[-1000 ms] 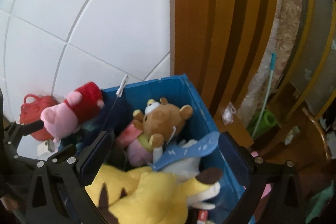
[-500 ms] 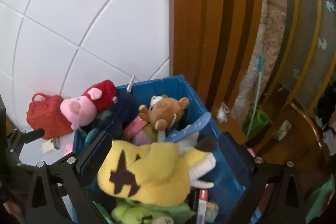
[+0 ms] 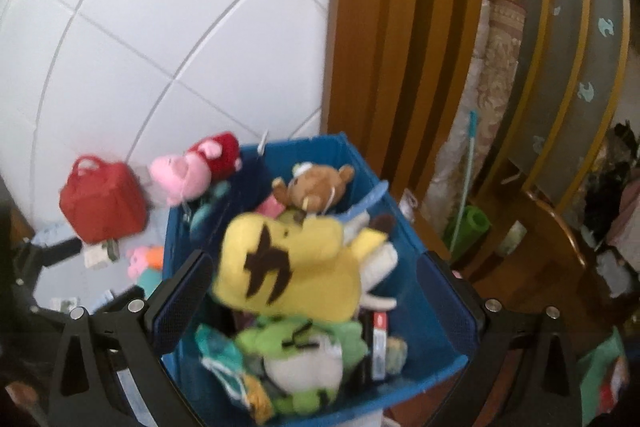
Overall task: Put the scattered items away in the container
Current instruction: 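Withdraw both tools from the crate toward the pink pig plushes on the table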
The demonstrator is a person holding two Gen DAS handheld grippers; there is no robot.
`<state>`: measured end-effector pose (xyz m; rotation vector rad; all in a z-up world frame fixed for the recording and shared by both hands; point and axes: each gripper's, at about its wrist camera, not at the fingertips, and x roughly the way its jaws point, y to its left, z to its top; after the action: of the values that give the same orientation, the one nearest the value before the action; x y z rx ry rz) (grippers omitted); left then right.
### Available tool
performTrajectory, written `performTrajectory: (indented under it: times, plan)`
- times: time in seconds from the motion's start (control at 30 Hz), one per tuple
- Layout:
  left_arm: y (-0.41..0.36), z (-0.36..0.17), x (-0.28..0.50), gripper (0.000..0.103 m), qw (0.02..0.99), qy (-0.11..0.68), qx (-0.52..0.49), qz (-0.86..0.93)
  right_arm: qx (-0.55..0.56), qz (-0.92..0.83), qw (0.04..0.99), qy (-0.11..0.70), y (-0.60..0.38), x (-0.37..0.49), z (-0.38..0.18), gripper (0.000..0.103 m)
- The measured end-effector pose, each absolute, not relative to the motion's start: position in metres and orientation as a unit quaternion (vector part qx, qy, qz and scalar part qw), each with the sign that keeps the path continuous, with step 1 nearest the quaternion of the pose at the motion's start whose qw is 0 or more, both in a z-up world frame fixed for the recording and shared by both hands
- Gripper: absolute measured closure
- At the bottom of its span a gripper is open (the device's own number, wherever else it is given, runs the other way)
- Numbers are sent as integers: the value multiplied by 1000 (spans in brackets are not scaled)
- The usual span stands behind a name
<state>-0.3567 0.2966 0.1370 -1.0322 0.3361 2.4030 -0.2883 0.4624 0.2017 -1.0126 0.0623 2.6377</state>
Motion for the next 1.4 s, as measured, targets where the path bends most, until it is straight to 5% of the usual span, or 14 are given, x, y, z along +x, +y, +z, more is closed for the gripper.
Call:
performTrajectory:
  times: [0.77, 1.4]
  plan:
    - [197, 94, -280, 3, 179, 89, -428, 881, -431, 898, 85, 9, 365, -245, 124, 0]
    - [-32, 47, -299, 3, 79, 62, -446, 889, -430, 901, -54, 23, 187, -289, 66, 0]
